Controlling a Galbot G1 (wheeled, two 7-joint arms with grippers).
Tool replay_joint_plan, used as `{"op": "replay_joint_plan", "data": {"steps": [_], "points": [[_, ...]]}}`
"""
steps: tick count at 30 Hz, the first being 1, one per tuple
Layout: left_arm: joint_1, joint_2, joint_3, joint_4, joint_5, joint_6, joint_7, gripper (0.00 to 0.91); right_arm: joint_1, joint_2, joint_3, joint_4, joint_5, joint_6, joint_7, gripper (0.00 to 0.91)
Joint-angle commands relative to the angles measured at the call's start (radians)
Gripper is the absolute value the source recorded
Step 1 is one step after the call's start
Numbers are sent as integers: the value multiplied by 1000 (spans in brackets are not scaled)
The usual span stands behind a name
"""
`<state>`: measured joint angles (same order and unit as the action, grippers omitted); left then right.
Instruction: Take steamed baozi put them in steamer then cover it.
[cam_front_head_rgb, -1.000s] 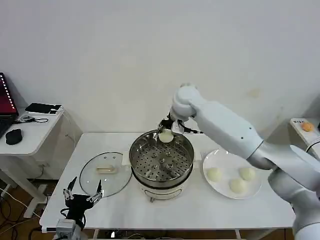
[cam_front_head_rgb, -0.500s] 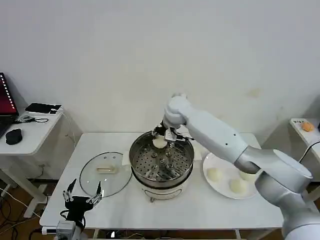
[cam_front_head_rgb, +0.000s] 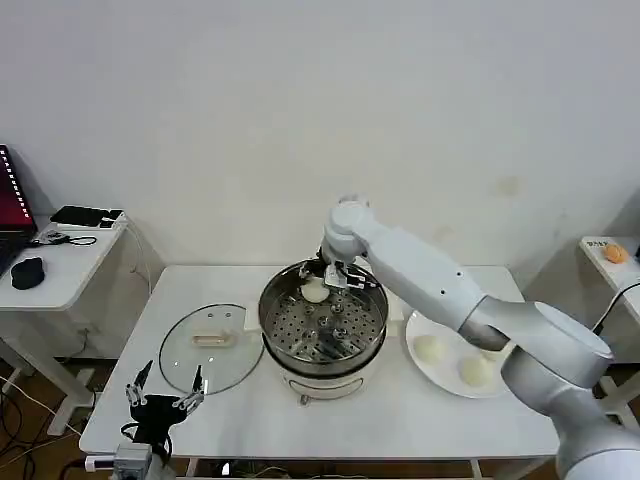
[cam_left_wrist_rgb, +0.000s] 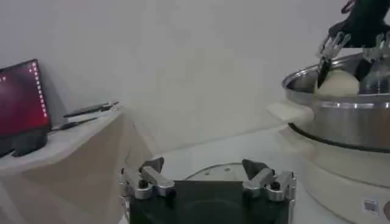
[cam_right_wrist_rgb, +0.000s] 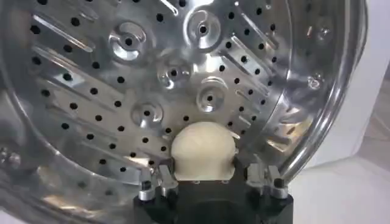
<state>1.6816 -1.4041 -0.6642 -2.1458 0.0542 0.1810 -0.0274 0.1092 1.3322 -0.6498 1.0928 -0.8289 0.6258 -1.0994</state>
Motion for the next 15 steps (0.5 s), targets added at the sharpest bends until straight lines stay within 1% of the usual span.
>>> {"op": "replay_joint_plan", "data": {"steps": [1,7,10,11,13,15], "points": [[0,0,2,1,1,0,1,907,8,-5,-4,15,34,-15,-5,907],[-3,4,4,5,1,2,4,907,40,-56,3,115,110,-50,-24,907],[-5,5,6,2,1,3,6,907,71,-105,4,185,190,-77,-41,907],[-5,5,6,0,1,4,6,907,87,-127,3,204,224,-99,-43,907],[-4,4,8,-5,1,3,6,907,106,-173,5,236,289,-152,-19,907],[-3,-1,8,-17,0,4,6,907,136,-252,3,268,397,-255,71,907]]}}
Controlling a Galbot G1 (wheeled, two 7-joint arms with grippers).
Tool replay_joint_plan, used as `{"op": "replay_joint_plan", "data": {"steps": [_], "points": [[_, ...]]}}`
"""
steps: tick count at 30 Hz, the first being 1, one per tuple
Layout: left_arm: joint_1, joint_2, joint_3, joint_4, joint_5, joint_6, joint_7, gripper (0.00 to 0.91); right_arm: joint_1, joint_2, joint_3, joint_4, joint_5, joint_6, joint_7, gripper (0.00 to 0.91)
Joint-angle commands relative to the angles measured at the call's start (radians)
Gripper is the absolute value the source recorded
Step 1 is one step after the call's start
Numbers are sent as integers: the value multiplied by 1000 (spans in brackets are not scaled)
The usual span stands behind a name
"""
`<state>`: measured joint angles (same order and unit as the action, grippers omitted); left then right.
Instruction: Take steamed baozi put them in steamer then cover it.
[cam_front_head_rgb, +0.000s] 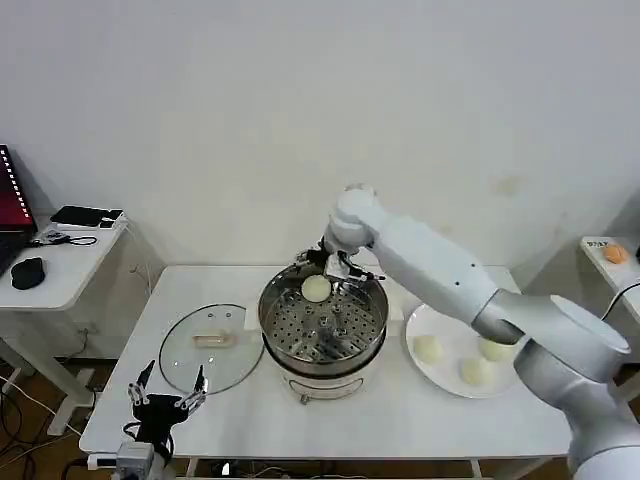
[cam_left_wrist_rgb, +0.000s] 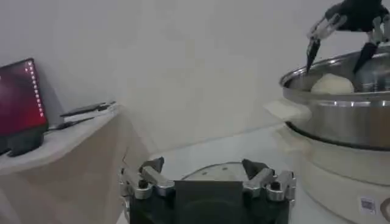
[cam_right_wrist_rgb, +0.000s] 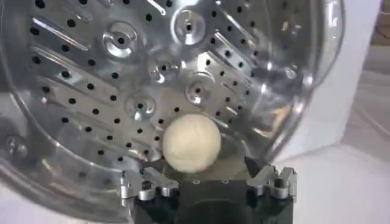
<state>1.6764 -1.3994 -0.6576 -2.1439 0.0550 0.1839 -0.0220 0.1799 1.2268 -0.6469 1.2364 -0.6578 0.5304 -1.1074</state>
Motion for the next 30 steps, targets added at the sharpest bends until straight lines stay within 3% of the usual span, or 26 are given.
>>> {"op": "replay_joint_plan", "data": {"steps": [1,2,4,7,8,9,10,11,15,16,22,30], "points": [[2,-6,1,-26,-3,2,1,907,77,-176,-6,128,279,-185,105,907],[2,-5,1,-29,-4,3,1,907,84,-203,-10,129,334,-214,113,907],[2,-2,1,-37,-6,3,2,907,109,-268,-25,142,474,-339,110,907],[1,4,3,-41,-8,2,2,907,127,-328,-27,150,566,-441,106,907],[0,5,5,-42,-9,2,3,907,128,-355,-23,157,602,-515,103,907],[-2,7,7,-42,-9,2,3,907,126,-361,-21,165,615,-556,97,907],[-4,7,9,-42,-9,2,3,907,117,-389,-10,184,638,-681,76,907],[-8,6,10,-42,-9,3,4,907,109,-405,0,197,649,-739,63,907],[-19,10,17,-44,-11,4,6,907,69,-463,38,214,675,-878,9,907],[-20,14,19,-45,-12,4,6,907,59,-481,58,216,666,-921,-38,907],[-19,24,27,-48,-16,3,6,907,26,-571,58,213,670,-979,-131,907],[-18,30,29,-47,-23,5,5,907,-69,-611,31,211,646,-986,-173,907]]}}
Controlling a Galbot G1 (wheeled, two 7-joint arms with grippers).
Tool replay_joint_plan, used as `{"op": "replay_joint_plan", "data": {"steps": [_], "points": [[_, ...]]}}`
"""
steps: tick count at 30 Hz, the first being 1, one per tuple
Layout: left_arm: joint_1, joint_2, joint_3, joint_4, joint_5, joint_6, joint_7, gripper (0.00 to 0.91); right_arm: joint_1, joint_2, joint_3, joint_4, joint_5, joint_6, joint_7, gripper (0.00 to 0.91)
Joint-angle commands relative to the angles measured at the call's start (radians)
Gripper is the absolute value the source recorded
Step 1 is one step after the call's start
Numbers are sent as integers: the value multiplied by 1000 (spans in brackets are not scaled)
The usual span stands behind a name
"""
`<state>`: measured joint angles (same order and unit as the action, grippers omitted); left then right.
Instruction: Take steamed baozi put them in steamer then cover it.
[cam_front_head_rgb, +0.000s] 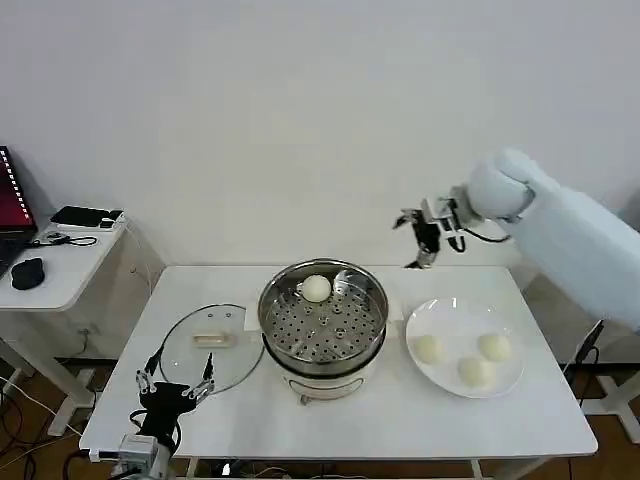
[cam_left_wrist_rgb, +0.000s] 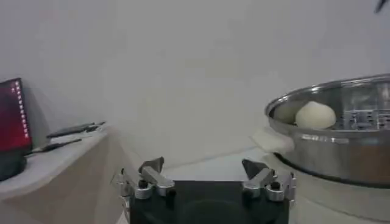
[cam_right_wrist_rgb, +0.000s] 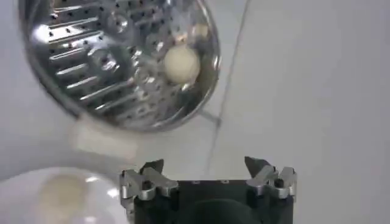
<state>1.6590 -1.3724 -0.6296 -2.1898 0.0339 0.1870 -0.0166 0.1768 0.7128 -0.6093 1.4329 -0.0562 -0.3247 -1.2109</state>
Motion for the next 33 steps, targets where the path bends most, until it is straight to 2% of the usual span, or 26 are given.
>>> {"op": "replay_joint_plan", "data": {"steps": [1,3,13,19,24,33], "points": [[-1,3,3,-2,-1,2,0,907,-78,-89,-10,-2,0,-94,-80,907],[-2,1,5,-4,-1,1,2,907,-98,-79,-7,-27,-19,-55,-91,907],[-4,-2,3,2,-1,3,2,907,-227,0,18,-104,-121,-16,-85,907],[-4,-7,0,12,1,3,1,907,-278,64,43,-151,-174,-10,-63,907],[-3,-8,-2,32,7,1,-3,907,-295,97,46,-186,-180,-16,-51,907],[-4,-14,-2,39,8,1,-3,907,-324,119,62,-214,-235,-3,-43,907]]}}
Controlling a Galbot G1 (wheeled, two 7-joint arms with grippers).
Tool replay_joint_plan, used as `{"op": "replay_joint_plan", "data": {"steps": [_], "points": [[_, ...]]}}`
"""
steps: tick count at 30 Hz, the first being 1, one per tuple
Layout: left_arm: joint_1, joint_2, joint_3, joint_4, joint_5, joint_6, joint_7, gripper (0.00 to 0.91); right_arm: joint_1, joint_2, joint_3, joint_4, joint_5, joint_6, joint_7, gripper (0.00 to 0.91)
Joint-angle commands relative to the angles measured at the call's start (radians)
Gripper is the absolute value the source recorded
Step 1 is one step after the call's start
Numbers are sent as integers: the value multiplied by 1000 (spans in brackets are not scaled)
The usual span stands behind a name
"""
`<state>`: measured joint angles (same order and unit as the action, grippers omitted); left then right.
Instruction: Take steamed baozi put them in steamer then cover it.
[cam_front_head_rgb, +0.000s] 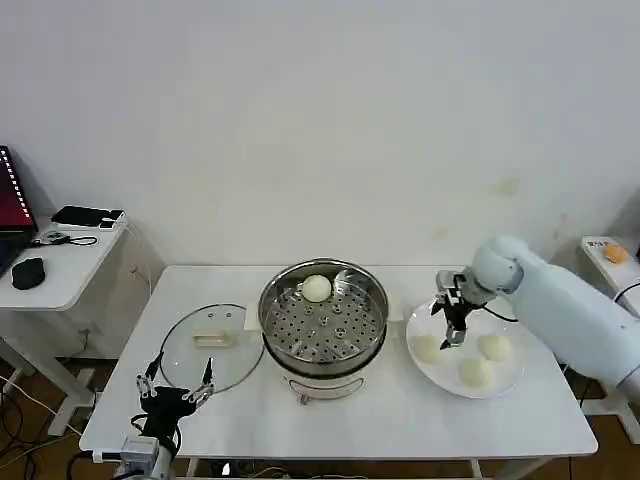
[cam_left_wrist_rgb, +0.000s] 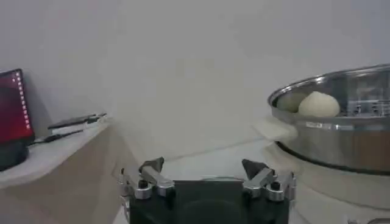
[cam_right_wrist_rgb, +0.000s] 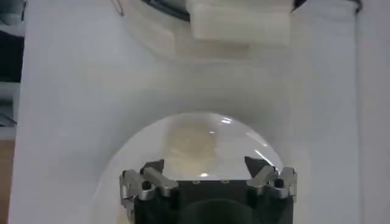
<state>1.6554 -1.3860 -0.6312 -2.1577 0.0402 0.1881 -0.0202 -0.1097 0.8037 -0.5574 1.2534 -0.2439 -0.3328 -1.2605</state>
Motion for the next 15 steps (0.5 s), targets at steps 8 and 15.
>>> {"op": "replay_joint_plan", "data": {"steps": [8,15], "points": [[-1,1,-3,15,1,-1,0,907,-51,41,12,-58,-69,11,13,907],[0,1,-4,18,1,-1,0,907,-79,50,33,-75,-78,15,37,907]]}}
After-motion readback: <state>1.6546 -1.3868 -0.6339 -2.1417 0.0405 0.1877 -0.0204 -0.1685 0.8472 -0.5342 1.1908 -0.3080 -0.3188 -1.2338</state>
